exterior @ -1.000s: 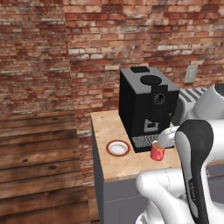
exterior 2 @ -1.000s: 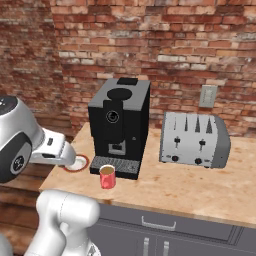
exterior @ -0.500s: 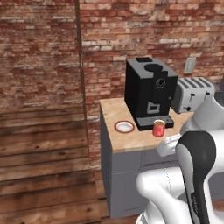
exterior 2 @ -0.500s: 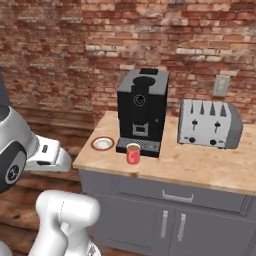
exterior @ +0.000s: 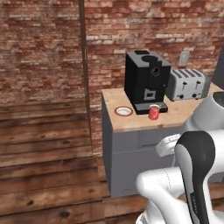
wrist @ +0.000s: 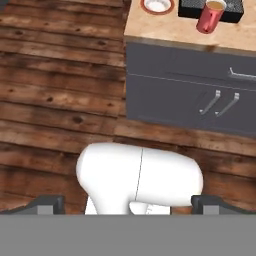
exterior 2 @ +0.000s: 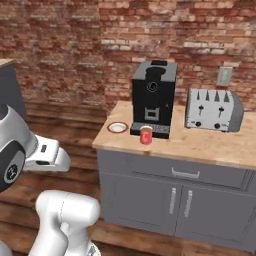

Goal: Take a sugar cube from the saucer and place it inside the coffee. Then, grab milk from the fridge and place it next to the coffee on the counter to sweeten the coffee.

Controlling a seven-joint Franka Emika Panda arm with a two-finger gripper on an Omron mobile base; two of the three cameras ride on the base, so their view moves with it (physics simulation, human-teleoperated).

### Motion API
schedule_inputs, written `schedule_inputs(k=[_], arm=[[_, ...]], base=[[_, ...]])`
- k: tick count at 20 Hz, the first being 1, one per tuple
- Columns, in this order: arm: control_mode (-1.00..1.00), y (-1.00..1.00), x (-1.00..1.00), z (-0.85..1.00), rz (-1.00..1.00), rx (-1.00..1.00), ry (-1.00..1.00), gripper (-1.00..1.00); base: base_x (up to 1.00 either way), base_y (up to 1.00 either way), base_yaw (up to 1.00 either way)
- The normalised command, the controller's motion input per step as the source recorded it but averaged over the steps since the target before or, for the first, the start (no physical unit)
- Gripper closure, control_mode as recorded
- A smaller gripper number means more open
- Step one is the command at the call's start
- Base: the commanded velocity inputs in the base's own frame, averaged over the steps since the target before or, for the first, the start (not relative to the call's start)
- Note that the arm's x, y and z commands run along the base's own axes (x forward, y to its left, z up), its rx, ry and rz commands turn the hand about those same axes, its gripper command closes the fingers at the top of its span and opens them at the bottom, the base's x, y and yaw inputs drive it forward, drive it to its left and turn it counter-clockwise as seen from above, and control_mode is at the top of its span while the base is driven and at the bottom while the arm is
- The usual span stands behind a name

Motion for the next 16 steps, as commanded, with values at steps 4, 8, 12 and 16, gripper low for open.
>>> schedule_inputs(k=[4,8,12,16], arm=[[1.00,0.00,0.00,0.00,0.00,0.00,0.00,-1.00],[1.00,0.00,0.00,0.00,0.00,0.00,0.00,-1.00],[1.00,0.00,0.00,0.00,0.00,0.00,0.00,-1.00],[1.00,0.00,0.00,0.00,0.00,0.00,0.00,-1.00]], base=[[-0.80,-0.15,-0.25],[-0.79,-0.01,-0.73],[-0.60,0.10,-0.85],[-0.23,0.13,-0.84]])
